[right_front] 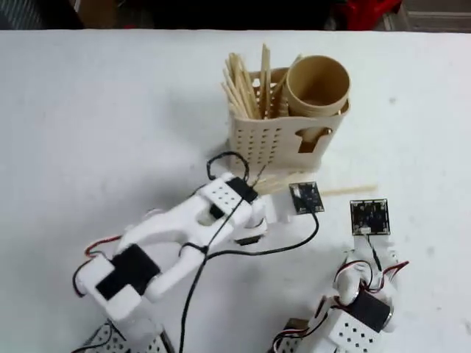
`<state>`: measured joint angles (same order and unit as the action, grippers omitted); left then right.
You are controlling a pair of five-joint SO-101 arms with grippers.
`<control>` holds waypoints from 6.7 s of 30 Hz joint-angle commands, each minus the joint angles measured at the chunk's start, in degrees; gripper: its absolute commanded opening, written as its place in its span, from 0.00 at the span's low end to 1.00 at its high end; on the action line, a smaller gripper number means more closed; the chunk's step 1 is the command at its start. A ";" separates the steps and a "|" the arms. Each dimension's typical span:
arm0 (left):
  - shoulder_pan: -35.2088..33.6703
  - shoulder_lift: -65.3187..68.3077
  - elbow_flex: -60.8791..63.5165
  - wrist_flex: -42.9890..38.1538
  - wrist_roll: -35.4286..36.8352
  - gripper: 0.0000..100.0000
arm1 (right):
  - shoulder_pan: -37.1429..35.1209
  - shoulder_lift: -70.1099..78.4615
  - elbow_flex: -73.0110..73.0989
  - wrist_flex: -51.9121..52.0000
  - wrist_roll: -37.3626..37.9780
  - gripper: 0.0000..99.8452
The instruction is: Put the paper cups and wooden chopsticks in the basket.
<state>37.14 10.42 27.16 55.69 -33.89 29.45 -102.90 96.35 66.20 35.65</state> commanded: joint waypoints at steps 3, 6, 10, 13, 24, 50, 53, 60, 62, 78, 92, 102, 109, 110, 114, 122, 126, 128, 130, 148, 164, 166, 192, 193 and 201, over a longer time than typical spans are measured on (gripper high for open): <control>-4.44 4.79 -6.86 0.79 -0.62 0.10 | 0.22 0.31 0.53 -0.75 -0.09 0.02; -4.44 5.58 -7.30 1.58 -0.62 0.09 | 0.22 0.31 0.53 -0.75 -0.09 0.02; -4.26 5.58 -7.21 2.46 -0.70 0.02 | 0.22 0.31 0.53 -0.75 -0.09 0.02; -4.26 5.49 -7.21 3.78 -0.70 0.02 | 0.22 0.31 0.53 -0.75 -0.09 0.02; -4.26 -14.55 -4.84 13.19 1.67 0.02 | 0.22 0.31 0.53 -0.75 -0.09 0.02; -5.67 6.37 -8.70 2.37 2.99 0.10 | 0.22 0.31 0.53 -0.75 -0.09 0.02; -5.67 6.29 -8.18 2.46 2.81 0.09 | 0.22 0.31 0.53 -0.75 -0.09 0.02; -5.32 4.70 -8.44 7.30 2.81 0.02 | 0.22 0.31 0.53 -0.75 -0.09 0.02; -5.41 1.80 -8.18 8.53 2.90 0.02 | 0.22 0.31 0.53 -0.75 -0.09 0.02; -5.67 -36.97 -8.88 18.02 6.68 0.02 | 0.22 0.31 0.53 -0.75 -0.09 0.02; -5.76 -49.45 -8.79 -24.09 17.93 0.02 | 0.22 0.31 0.53 -0.75 -0.09 0.02; -8.40 -31.96 -21.45 -41.76 21.27 0.02 | 0.22 0.31 0.53 -0.75 -0.09 0.02; -12.79 -21.76 -29.63 -36.04 35.43 0.02 | 0.22 0.31 0.53 -0.75 -0.09 0.02; -13.32 -20.97 -30.15 -35.96 36.04 0.02 | 0.22 0.31 0.53 -0.75 -0.09 0.02; -13.93 -20.35 -30.07 -35.96 36.31 0.02 | 0.22 0.31 0.53 -0.75 -0.09 0.02; -13.76 -20.09 -29.80 -34.02 36.66 0.14 | 0.22 0.31 0.53 -0.75 -0.09 0.02; -13.93 -20.26 -30.24 -32.18 36.31 0.12 | 0.22 0.31 0.53 -0.75 -0.09 0.02; -14.11 -20.44 -30.24 -31.82 36.31 0.11 | 0.22 0.31 0.53 -0.75 -0.09 0.02; -14.90 -20.44 -29.89 -31.74 36.31 0.11 | 0.22 0.31 0.53 -0.75 -0.09 0.02; -46.11 -25.80 -1.49 -0.62 36.57 0.12 | 0.22 0.31 0.53 -0.75 -0.09 0.02; -46.29 -23.69 16.09 -29.36 36.31 0.11 | -11.91 -0.04 0.53 6.90 0.00 0.02; -45.49 -23.52 16.09 -29.01 36.13 0.11 | -9.36 -0.04 0.53 6.99 0.00 0.02; -18.86 -20.09 5.80 -1.14 5.10 0.14 | 5.05 -0.04 0.53 5.23 0.00 0.02; -18.86 -18.42 5.98 -1.49 4.31 0.13 | 5.05 -0.04 0.53 5.23 0.00 0.02; -16.13 -12.18 5.71 -2.46 3.25 0.13 | 5.05 -0.04 0.53 5.23 0.00 0.02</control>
<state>17.89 -1.89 34.64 54.81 -30.20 34.02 -102.90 96.35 72.09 35.65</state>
